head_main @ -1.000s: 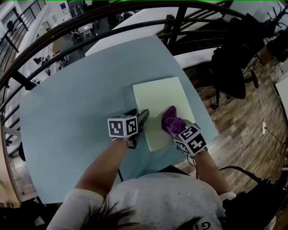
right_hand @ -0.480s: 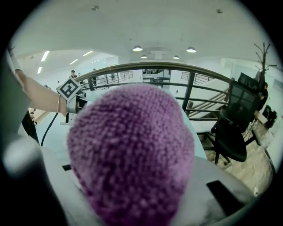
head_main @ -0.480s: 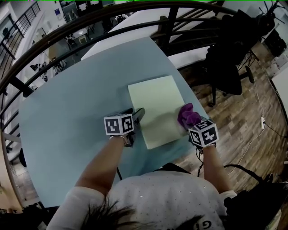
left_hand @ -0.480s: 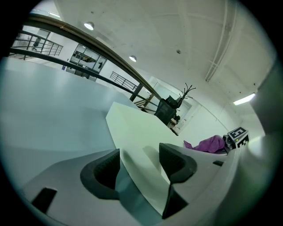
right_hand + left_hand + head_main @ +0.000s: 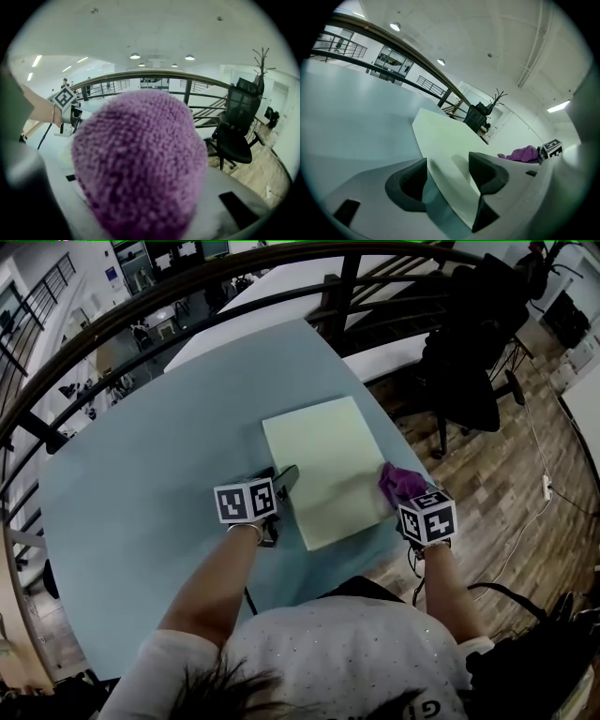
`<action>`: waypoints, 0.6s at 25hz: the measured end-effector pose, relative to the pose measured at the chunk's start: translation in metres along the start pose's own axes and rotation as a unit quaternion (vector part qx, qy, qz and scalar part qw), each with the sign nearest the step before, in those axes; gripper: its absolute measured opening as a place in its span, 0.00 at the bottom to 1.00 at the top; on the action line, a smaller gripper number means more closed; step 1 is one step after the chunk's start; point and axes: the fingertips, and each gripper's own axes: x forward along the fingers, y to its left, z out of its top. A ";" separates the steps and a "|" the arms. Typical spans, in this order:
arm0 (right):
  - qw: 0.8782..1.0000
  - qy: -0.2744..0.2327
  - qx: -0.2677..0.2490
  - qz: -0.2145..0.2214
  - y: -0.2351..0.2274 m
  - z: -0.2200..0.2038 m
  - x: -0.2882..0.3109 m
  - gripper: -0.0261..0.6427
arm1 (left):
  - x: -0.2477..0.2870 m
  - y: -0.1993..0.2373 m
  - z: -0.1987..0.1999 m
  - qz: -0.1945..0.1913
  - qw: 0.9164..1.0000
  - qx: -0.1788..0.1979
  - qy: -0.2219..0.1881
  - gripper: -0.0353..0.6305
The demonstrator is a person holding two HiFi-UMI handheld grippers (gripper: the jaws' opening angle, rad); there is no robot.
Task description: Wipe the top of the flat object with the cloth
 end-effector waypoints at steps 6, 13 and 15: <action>0.990 -0.086 0.081 0.081 0.039 0.044 -0.020 0.09 | -0.002 0.002 0.002 -0.005 1.000 -0.005 0.000 0.47; 0.953 -0.101 0.058 0.279 0.198 0.059 -0.022 0.09 | -0.002 0.000 0.001 -0.005 1.000 -0.003 0.002 0.47; 0.951 -0.073 0.034 0.298 0.228 0.042 -0.017 0.09 | -0.003 0.000 0.002 -0.004 1.000 -0.001 0.001 0.47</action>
